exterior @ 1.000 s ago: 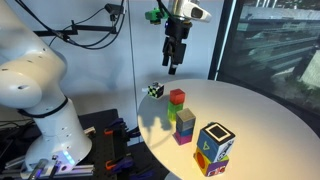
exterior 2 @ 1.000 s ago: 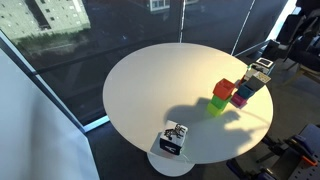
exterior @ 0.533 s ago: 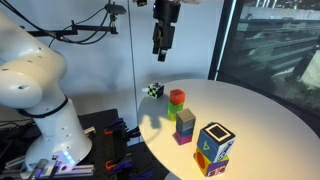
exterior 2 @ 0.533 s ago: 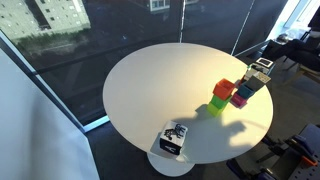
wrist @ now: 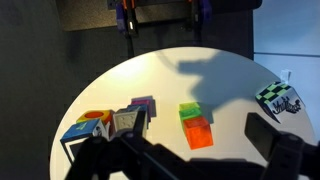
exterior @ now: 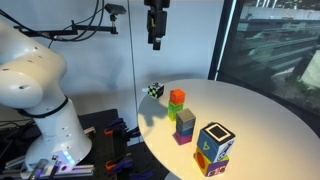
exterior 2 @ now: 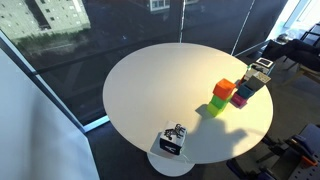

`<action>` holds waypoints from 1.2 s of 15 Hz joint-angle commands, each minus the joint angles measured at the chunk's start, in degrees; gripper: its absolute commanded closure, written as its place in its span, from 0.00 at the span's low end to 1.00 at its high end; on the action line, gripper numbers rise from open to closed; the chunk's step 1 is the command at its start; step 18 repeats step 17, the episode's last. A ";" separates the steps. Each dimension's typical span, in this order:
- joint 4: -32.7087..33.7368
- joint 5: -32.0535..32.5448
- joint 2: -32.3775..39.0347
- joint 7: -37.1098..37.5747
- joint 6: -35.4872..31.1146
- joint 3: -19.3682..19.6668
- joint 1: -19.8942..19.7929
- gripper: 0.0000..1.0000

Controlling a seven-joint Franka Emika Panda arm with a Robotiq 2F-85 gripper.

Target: Put the gray building block on the blue building block

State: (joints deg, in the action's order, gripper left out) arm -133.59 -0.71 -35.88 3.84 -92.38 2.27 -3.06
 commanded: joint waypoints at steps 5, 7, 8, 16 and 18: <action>-2.77 -0.80 -5.58 -2.28 -3.12 0.57 0.39 0.00; -1.76 -0.08 -3.82 -1.09 -2.40 -0.10 -0.01 0.00; -1.89 -0.08 -4.06 -1.11 -2.48 -0.10 -0.01 0.00; -1.88 -0.07 -3.64 -1.11 -2.39 -0.10 -0.01 0.00; -1.88 -0.07 -3.64 -1.11 -2.39 -0.10 -0.01 0.00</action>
